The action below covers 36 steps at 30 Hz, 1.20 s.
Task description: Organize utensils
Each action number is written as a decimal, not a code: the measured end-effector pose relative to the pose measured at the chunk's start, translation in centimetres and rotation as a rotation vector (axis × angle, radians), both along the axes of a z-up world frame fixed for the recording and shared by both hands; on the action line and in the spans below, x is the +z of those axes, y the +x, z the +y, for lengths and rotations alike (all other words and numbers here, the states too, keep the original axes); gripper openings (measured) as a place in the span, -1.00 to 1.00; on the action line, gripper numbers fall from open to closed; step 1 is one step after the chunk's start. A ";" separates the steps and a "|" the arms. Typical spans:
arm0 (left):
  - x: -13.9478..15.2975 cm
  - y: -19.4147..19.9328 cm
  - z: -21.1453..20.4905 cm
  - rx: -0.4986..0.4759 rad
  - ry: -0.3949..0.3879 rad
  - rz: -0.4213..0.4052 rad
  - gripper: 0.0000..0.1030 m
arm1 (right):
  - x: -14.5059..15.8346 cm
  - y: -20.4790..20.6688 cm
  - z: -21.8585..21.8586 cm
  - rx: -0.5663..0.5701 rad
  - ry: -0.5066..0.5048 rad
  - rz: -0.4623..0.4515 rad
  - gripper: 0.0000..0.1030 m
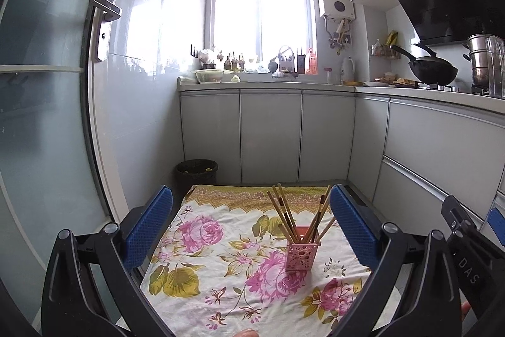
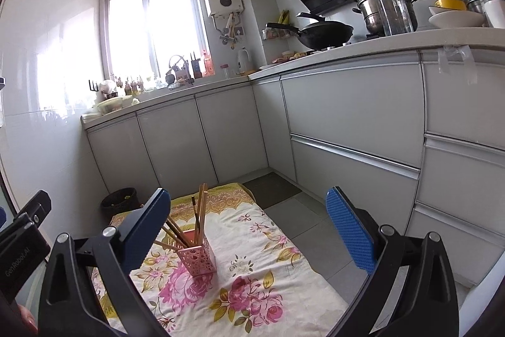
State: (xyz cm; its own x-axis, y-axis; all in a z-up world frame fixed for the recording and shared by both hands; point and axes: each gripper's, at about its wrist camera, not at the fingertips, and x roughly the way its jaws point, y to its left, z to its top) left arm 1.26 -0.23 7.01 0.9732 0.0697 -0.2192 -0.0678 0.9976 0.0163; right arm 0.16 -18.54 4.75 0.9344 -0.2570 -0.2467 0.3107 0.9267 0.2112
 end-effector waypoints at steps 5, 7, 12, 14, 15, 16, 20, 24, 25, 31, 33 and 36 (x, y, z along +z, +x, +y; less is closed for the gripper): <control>0.3 -0.6 0.1 -0.007 -0.008 -0.001 0.86 | 0.3 -0.5 0.1 0.014 0.002 -0.005 0.87; 0.4 -0.7 0.3 -0.013 -0.016 -0.002 0.86 | 0.5 -0.5 0.0 0.020 0.008 -0.002 0.87; 0.5 -0.6 0.5 -0.020 -0.028 0.005 0.86 | 0.6 -0.5 -0.1 0.027 0.009 0.009 0.87; 0.5 -0.6 0.4 -0.024 -0.026 0.007 0.86 | 0.6 -0.6 -0.2 0.027 0.014 0.007 0.87; 0.6 -0.6 0.4 -0.024 -0.024 0.006 0.86 | 0.6 -0.5 -0.2 0.029 0.016 0.009 0.87; 0.6 -0.6 0.5 -0.021 -0.026 0.004 0.86 | 0.6 -0.5 -0.3 0.031 0.017 0.011 0.87; 0.7 -0.5 0.6 -0.016 -0.036 0.002 0.86 | 0.6 -0.3 -0.4 0.032 0.020 0.016 0.87; 0.7 -0.4 0.7 -0.019 -0.034 0.006 0.86 | 0.5 0.0 -0.4 0.039 0.028 0.024 0.87; 0.7 -0.4 0.6 -0.020 -0.033 0.009 0.86 | 0.4 0.0 -0.4 0.040 0.029 0.024 0.87; 0.6 -0.3 0.7 -0.022 -0.035 0.014 0.86 | 0.4 0.0 -0.4 0.042 0.030 0.025 0.87; 0.6 -0.3 0.7 -0.022 -0.036 0.014 0.86 | 0.4 0.0 -0.4 0.045 0.032 0.026 0.87; 0.6 -0.3 0.7 -0.021 -0.036 0.013 0.86 | 0.4 0.0 -0.5 0.045 0.036 0.028 0.87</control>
